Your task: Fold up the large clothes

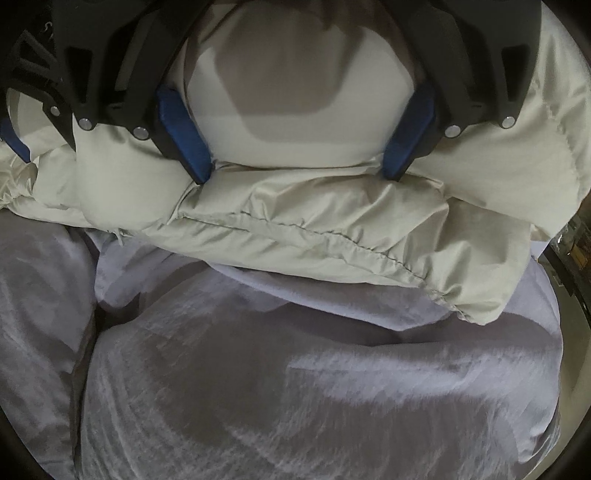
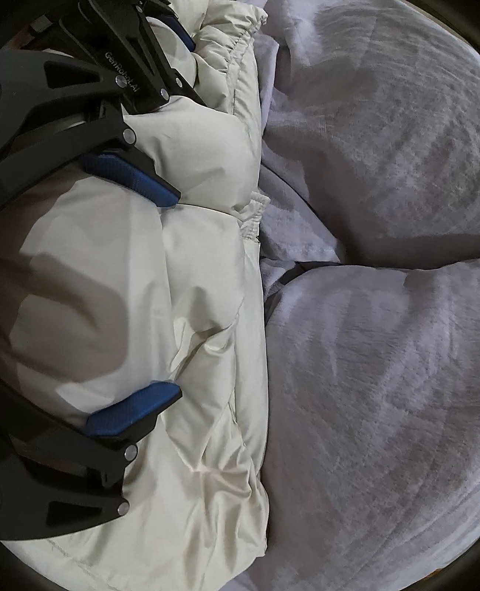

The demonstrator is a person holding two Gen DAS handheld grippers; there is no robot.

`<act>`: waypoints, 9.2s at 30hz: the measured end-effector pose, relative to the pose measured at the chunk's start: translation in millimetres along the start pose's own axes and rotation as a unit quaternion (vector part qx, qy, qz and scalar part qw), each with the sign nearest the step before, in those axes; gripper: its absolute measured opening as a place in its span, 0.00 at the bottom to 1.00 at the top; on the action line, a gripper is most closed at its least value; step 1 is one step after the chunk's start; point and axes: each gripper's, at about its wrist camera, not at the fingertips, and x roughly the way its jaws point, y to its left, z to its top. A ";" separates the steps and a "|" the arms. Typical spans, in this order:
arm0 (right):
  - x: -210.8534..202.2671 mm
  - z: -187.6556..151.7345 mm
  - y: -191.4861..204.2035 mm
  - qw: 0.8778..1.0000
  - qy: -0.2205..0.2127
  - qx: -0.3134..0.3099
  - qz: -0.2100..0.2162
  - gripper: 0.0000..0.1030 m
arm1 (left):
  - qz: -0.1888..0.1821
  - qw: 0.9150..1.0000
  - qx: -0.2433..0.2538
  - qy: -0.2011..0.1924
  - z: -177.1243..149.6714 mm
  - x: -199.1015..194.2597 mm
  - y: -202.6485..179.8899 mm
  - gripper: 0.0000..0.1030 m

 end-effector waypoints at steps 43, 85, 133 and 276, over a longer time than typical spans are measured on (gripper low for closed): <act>58.6 -5.6 -128.3 0.995 0.010 0.030 -0.098 0.99 | 0.087 0.996 0.017 -0.006 22.6 -0.2 133.8 0.95; -2.6 -89.7 -263.2 0.959 0.120 0.256 -0.017 0.99 | -0.021 0.987 -0.112 0.114 -52.1 -113.8 248.9 0.92; -134.3 -199.1 -175.6 0.986 0.050 0.157 0.002 0.70 | -0.022 0.972 -0.219 0.086 -145.0 -184.6 368.2 0.75; -138.5 -77.2 -154.7 0.998 -0.031 0.062 0.002 0.64 | -0.206 0.978 0.034 0.012 -65.8 -180.1 23.0 0.78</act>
